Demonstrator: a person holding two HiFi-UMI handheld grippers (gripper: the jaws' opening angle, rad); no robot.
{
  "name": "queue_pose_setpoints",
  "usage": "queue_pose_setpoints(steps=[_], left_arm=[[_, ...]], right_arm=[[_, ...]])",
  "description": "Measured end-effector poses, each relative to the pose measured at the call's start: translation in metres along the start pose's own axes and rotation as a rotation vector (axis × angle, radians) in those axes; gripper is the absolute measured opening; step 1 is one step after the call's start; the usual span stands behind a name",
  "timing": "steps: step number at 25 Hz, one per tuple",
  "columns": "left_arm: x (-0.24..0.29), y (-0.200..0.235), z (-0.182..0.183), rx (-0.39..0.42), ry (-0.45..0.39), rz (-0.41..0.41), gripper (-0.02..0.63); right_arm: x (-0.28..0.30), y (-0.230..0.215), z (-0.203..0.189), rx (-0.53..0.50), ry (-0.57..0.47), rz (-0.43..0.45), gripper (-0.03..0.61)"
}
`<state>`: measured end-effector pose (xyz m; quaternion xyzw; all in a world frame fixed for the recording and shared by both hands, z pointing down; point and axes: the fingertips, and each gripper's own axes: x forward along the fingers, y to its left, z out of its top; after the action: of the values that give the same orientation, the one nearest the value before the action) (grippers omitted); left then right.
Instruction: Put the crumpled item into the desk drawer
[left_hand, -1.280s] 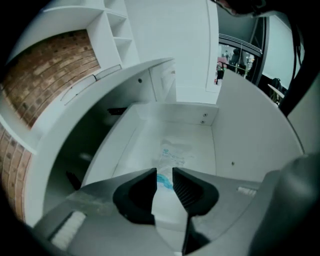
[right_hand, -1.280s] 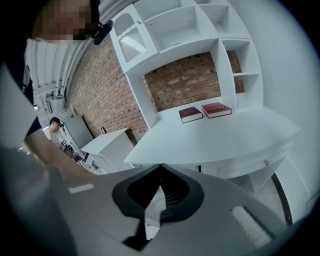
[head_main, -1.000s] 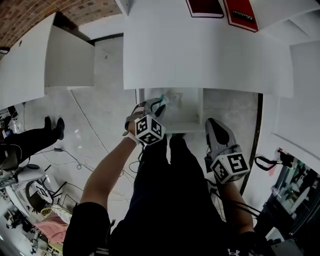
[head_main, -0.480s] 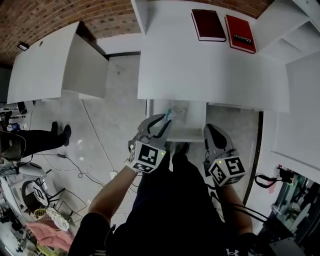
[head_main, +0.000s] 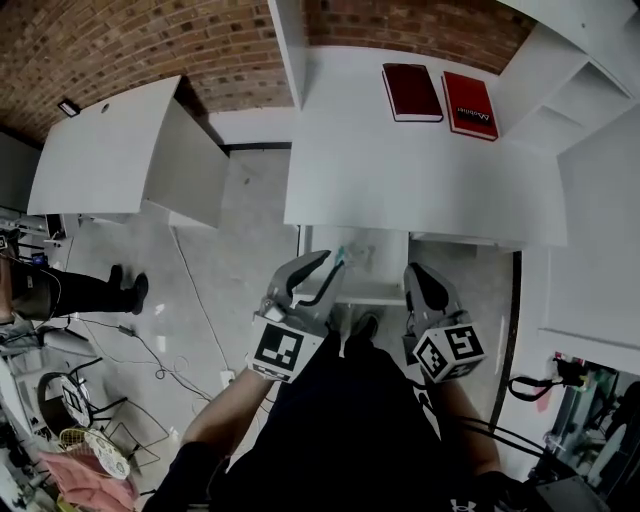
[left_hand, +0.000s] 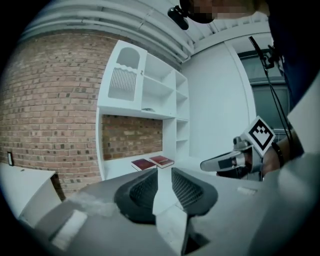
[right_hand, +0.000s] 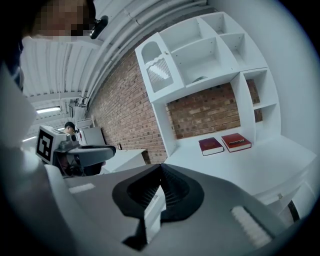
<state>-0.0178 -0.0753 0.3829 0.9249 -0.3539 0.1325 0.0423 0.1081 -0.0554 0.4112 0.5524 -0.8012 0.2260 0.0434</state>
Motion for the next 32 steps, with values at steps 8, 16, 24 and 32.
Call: queue_pose_setpoints(steps=[8, 16, 24, 32], left_arm=[[-0.028, -0.010, 0.037, -0.099, -0.073, 0.041, 0.095], [-0.050, -0.015, 0.043, -0.121, -0.100, 0.074, 0.089], [-0.065, -0.010, 0.046, -0.105, -0.118, 0.092, 0.084], [-0.061, -0.004, 0.042, -0.068, -0.118, 0.076, 0.084]], right_arm=[[-0.013, 0.015, 0.018, -0.024, -0.046, 0.018, 0.002], [-0.030, 0.029, 0.026, -0.051, -0.077, 0.029, 0.002], [-0.041, 0.041, 0.038, -0.095, -0.108, 0.031, 0.002], [-0.051, 0.040, 0.064, -0.155, -0.198, -0.014, 0.002]])
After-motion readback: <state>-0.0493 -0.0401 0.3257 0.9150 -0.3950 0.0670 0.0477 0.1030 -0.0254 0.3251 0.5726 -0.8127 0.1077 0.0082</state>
